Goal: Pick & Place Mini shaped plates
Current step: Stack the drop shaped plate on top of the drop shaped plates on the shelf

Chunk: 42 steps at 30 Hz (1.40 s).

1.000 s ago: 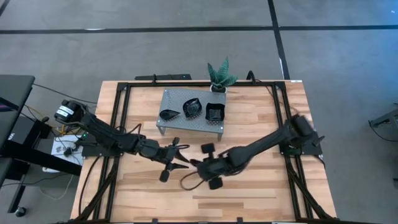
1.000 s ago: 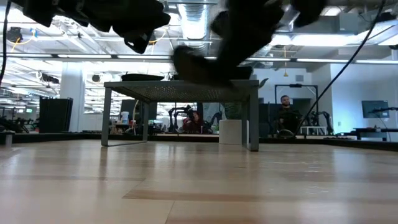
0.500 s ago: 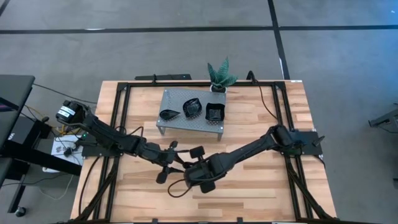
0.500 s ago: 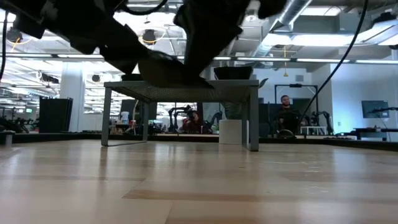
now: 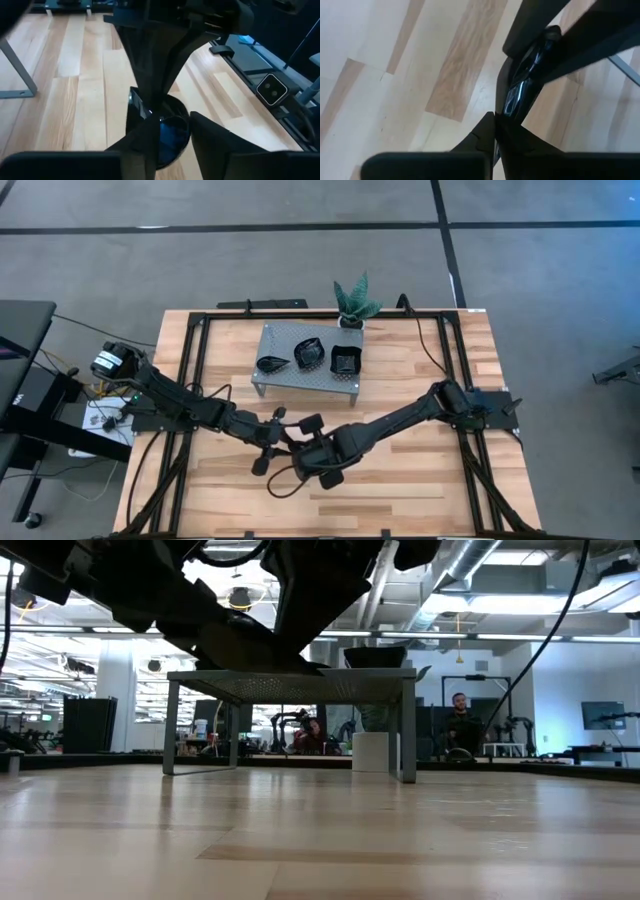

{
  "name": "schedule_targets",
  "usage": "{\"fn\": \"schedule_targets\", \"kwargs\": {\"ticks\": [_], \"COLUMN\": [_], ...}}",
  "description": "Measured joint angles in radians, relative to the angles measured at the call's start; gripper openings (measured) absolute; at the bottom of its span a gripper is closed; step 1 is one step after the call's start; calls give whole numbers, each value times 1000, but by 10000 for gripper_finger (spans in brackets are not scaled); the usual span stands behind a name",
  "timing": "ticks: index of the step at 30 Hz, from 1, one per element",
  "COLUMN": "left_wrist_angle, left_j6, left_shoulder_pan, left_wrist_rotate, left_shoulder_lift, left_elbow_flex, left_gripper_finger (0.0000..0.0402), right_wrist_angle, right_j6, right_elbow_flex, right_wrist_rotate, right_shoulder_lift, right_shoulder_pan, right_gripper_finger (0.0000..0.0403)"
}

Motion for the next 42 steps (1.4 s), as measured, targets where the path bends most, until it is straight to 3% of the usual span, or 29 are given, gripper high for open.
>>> {"fn": "schedule_targets", "kwargs": {"ticks": [11, 18, 23, 34, 42], "left_wrist_angle": [-8, -76, -88, 100, 110], "left_j6": [0, -63, 37, 451, 498], "left_shoulder_pan": [0, 0, 0, 42, 120], "left_wrist_rotate": [0, 0, -6, -68, -20], "left_shoulder_lift": [0, 0, 27, 264, 350], "left_elbow_flex": [0, 0, 0, 2, 61], "left_gripper_finger": [8, 9, 36, 159, 170], "right_wrist_angle": [15, 7, -17, -124, -133], "right_j6": [-2, 47, 102, 202, 257], "right_elbow_flex": [0, 0, 0, 0, 0], "right_wrist_rotate": [1, -2, -5, 3, 3], "right_shoulder_lift": [0, 0, -1, -40, -45], "right_shoulder_pan": [-28, -32, -9, 67, 100], "right_gripper_finger": [57, 70, 71, 71, 71]}}
